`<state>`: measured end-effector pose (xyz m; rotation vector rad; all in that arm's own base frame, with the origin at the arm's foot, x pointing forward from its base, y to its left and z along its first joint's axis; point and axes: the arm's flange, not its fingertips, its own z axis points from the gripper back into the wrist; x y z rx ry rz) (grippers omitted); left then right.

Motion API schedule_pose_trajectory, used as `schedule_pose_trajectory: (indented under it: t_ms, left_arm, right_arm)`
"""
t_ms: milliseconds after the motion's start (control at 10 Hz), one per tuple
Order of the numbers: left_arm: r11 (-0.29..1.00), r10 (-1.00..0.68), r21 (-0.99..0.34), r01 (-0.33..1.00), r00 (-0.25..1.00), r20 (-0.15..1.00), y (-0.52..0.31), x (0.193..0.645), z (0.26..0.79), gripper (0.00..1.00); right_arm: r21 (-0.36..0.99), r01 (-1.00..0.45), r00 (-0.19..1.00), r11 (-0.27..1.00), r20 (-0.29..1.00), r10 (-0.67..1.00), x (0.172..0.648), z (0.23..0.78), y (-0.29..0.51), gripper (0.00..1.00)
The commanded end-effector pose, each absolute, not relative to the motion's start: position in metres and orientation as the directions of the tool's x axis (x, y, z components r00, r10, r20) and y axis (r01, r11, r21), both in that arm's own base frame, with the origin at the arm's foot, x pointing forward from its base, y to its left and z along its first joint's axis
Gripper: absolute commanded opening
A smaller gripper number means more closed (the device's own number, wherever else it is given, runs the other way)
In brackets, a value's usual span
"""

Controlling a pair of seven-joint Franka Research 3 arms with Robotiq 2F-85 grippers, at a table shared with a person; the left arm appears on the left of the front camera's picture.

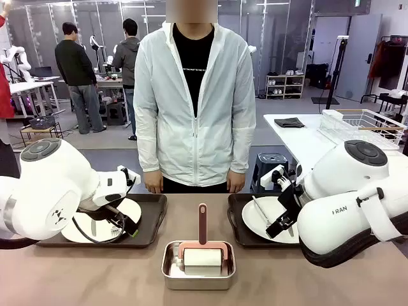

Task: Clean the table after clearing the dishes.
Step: When the left (or right) Handle tray is removed, use the left hand (or right hand) to clean the left (or right) side of the table with the Lint Roller.

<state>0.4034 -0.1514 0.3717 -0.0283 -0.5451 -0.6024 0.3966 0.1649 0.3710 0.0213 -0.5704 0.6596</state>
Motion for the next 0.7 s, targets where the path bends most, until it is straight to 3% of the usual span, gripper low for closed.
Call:
schedule_pose_trajectory:
  t_ms: [0, 600]
  left_arm:
    - [0.828, -0.531, 0.13, 0.546, 0.688, 0.495, -0.1515, 0.4034, 0.3717, 1.0]
    - [0.828, -0.531, 0.13, 0.546, 0.688, 0.495, -0.1515, 0.4034, 0.3717, 1.0]
  right_arm:
    - [-0.158, -0.585, 0.643, 0.796, 0.507, 0.573, 0.3966, 0.371, 0.1648, 1.0]
    - [-0.158, -0.585, 0.643, 0.796, 0.507, 0.573, 0.3966, 0.371, 0.1648, 1.0]
